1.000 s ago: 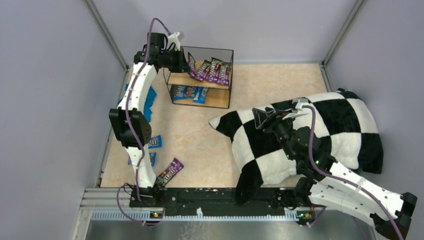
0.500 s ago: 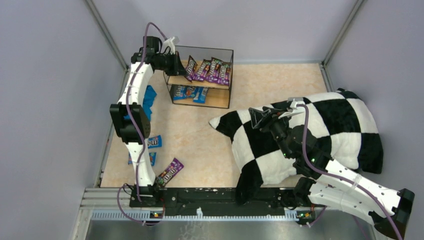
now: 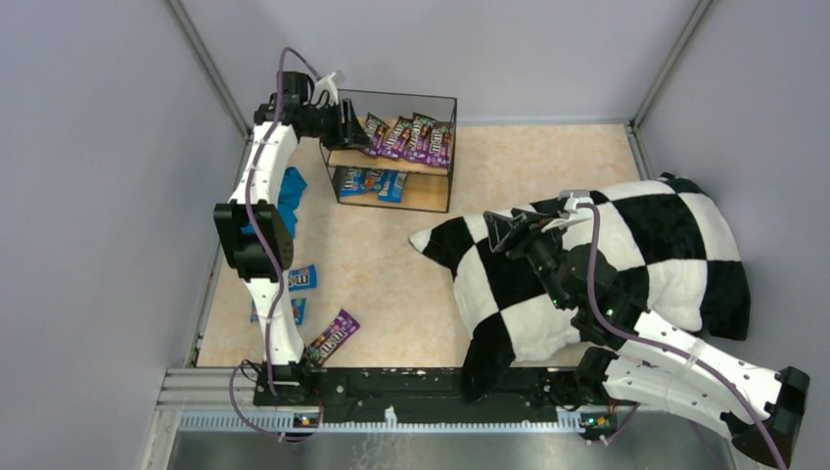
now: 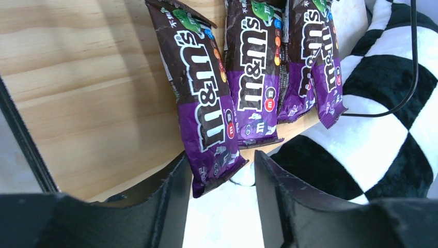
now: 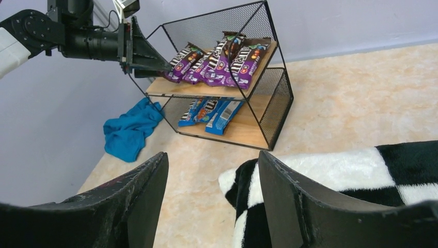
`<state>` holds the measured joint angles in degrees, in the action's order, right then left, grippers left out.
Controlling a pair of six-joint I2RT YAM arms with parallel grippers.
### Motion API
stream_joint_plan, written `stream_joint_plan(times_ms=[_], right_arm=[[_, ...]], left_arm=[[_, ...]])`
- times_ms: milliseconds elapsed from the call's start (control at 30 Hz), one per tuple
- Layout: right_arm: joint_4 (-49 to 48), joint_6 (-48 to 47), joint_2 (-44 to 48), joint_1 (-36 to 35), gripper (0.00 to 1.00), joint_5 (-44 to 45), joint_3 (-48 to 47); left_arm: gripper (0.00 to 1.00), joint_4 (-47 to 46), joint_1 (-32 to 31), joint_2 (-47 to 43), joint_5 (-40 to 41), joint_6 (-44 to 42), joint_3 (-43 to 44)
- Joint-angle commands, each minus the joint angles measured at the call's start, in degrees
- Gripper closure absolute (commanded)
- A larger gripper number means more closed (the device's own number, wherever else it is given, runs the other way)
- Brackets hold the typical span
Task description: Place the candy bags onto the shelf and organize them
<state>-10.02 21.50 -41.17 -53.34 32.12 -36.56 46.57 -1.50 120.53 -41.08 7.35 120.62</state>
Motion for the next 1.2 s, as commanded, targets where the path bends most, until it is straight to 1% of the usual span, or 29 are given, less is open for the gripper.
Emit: stream_joint_plan(times_ms=[0, 200, 433, 600, 833, 933, 1067, 1167], right_arm=[[-2.0, -0.1, -0.3, 0.3, 0.35, -1.3, -2.3], [-2.1, 0.0, -0.4, 0.3, 0.35, -1.8, -2.5], [-2.2, 0.4, -0.5, 0.3, 0.34, -2.5, -2.5], [-2.2, 0.6, -0.5, 0.4, 0.34, -2.9, -2.6], [-1.8, 1.2, -0.4, 0.3, 0.34, -3.2, -2.9], [-1.5, 1.4, -0.4, 0.4, 0.34, -3.3, -2.9], [-0.9, 1.8, -0.7, 0.3, 0.34, -3.5, -3.1], [-0.3, 2.4, -1.2, 0.3, 0.33, -4.1, -3.4]], left_arm=[[0.43, -2.8, 0.4, -2.1, 0.0, 3.7, -2.4], [0.34, -3.3, 0.4, -4.9, 1.4, 5.2, -4.7], [0.26, -1.2, 0.4, -7.3, 5.5, 4.1, -4.8], [0.23, -0.8, 0.4, -8.6, 6.2, 3.6, -4.6], [0.21, -2.6, 0.4, -10.8, 5.1, 5.0, -4.7], [0.21, -2.8, 0.4, -12.3, 5.9, 5.4, -4.3], [0.2, -2.9, 0.3, -16.0, 6.2, 5.5, -4.6], [0.19, -3.6, 0.3, -21.0, 5.8, 5.2, -8.5]])
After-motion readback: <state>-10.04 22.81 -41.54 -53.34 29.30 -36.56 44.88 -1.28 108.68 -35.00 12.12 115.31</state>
